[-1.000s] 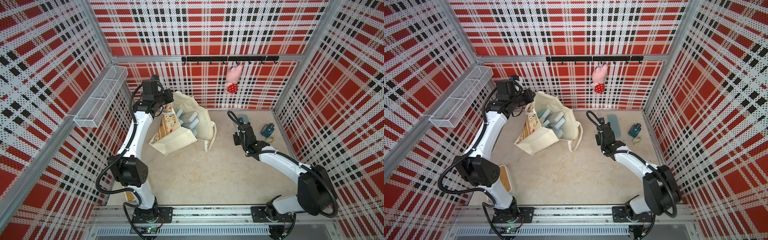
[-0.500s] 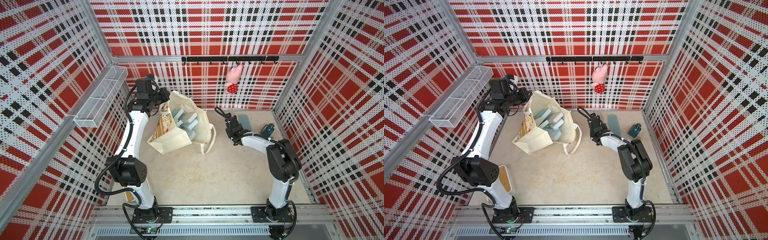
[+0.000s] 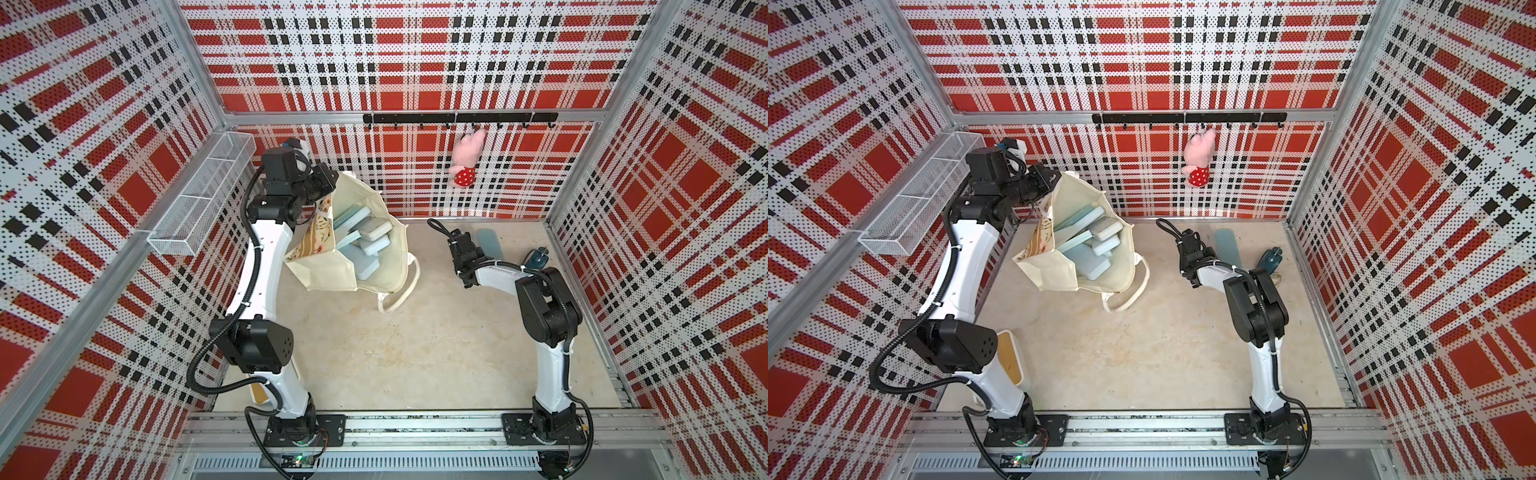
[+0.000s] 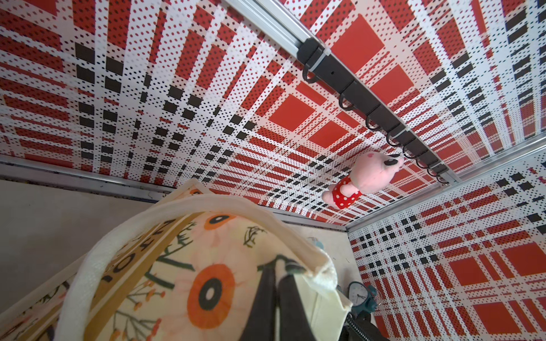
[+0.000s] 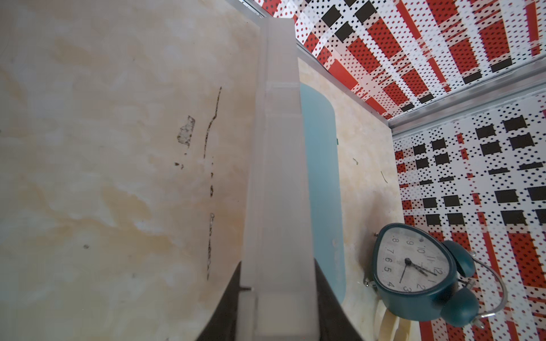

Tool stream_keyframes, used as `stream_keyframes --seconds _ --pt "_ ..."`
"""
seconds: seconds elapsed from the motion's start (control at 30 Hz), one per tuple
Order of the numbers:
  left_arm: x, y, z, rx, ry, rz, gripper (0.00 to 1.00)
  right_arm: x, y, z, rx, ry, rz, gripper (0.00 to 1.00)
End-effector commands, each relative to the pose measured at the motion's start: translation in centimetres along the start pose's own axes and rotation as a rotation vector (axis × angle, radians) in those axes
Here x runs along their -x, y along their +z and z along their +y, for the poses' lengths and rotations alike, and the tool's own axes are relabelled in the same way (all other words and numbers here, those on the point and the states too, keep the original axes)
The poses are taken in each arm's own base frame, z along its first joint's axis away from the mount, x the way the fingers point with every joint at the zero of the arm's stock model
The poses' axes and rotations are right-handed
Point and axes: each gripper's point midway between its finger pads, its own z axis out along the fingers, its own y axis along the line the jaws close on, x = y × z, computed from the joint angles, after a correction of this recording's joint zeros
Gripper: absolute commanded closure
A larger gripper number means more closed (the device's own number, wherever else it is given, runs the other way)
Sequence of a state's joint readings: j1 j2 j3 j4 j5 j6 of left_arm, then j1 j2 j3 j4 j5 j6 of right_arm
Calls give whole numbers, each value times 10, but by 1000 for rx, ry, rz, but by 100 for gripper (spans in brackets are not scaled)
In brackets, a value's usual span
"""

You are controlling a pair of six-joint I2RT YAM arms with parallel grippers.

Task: Take out the pencil case from the canvas bag
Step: Place the pencil case at the center of the board.

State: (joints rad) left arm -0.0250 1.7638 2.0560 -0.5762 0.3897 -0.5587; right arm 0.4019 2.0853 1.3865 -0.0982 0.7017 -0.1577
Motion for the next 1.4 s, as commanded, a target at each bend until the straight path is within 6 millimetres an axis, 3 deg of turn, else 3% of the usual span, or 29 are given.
stream_keyframes --seconds 0.0,0.1,0.43,0.8,0.97,1.13,1.37 --pt "61 -49 -71 -205 105 -221 100 -1 12 1 -15 -42 8 93" --pt "60 -47 -69 -201 105 -215 100 -4 16 5 -7 -45 16 89" --pt "57 -46 -61 -189 103 -206 100 -14 22 17 28 -47 40 57" --pt "51 -45 -55 -186 97 -196 100 -13 23 22 75 -21 48 41" --pt "50 -47 -55 -189 101 -194 100 -4 19 22 136 41 38 32" --pt "50 -47 -55 -193 97 -193 100 15 5 15 248 156 -12 29" --pt "50 -46 -66 -221 97 -194 100 52 -47 -8 401 322 -160 30"
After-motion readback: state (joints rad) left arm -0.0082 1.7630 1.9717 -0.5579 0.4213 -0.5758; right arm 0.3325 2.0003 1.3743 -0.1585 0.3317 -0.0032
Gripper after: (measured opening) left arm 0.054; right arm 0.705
